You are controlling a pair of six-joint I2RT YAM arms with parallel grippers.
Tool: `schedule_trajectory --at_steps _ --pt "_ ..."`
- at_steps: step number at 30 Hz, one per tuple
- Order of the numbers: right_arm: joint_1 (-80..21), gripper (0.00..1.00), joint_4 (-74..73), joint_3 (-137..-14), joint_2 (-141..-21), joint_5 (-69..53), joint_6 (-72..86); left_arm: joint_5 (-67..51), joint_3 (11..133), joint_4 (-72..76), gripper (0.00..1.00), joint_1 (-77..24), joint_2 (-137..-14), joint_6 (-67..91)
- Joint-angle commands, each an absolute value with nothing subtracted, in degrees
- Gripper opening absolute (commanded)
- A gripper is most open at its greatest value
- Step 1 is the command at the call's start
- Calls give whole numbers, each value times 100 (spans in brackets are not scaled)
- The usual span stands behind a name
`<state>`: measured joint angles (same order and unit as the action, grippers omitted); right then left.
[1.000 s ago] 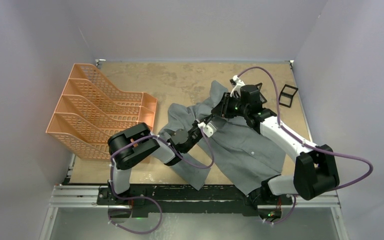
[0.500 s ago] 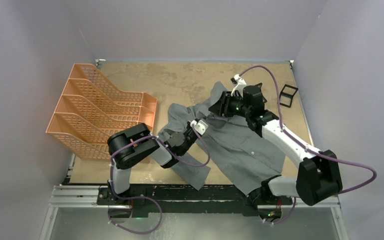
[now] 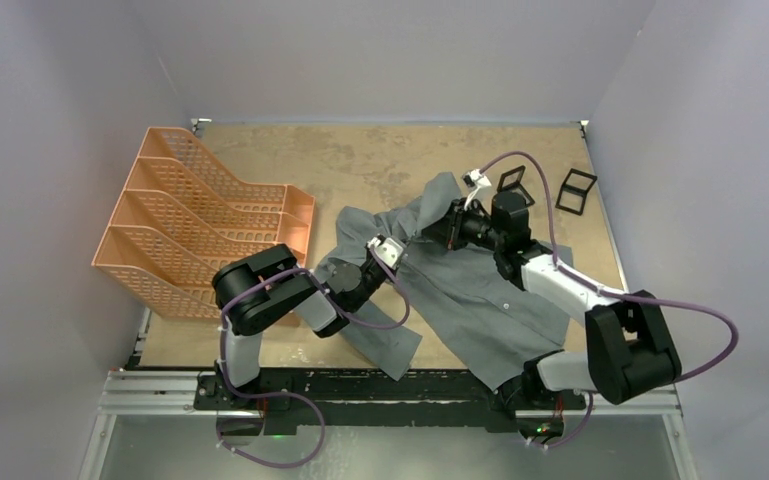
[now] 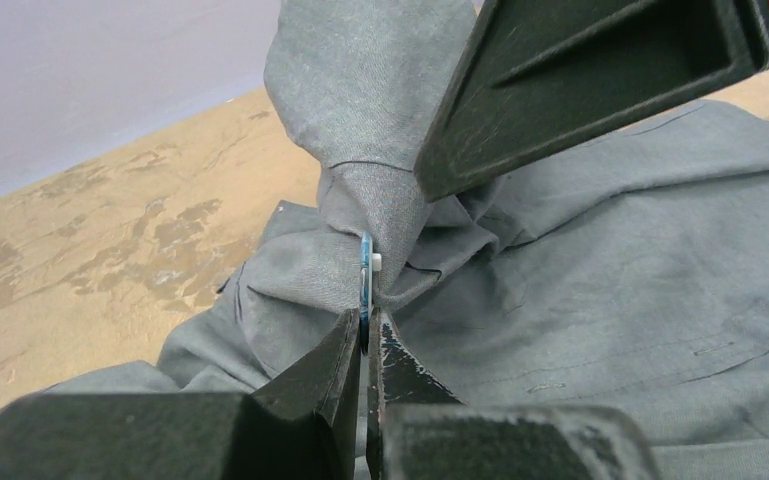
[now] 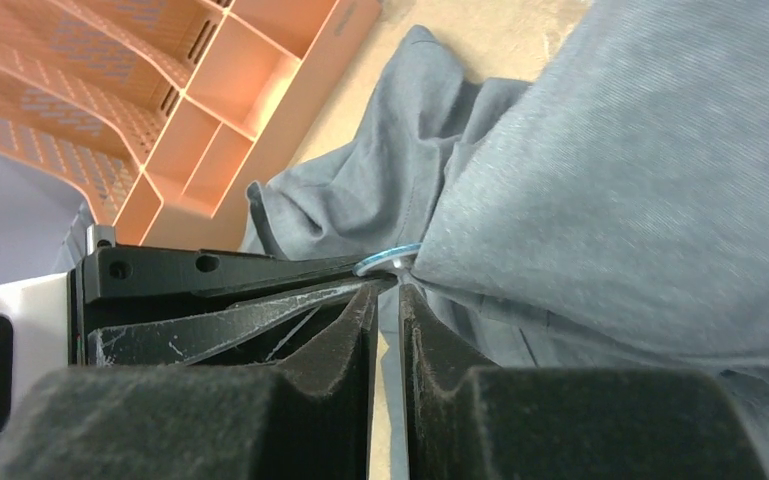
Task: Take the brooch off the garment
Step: Remove the brooch from the clothes.
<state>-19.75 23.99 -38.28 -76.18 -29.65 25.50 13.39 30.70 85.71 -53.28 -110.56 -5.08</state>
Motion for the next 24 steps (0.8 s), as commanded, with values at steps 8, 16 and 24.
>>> schedule_trajectory --at_steps 8,16,24 --pt "-1708 9 3837 -3515 -8138 -3292 3025 826 3139 10192 0 -5332 -10720 -570" --pt "-1626 8 4120 -3555 -8478 -3769 3037 667 3362 10195 0 -5326 -10581 -655" --pt "-1623 8 4601 -3107 -7908 -3824 2935 817 3552 10164 0 -5333 -10626 -390"
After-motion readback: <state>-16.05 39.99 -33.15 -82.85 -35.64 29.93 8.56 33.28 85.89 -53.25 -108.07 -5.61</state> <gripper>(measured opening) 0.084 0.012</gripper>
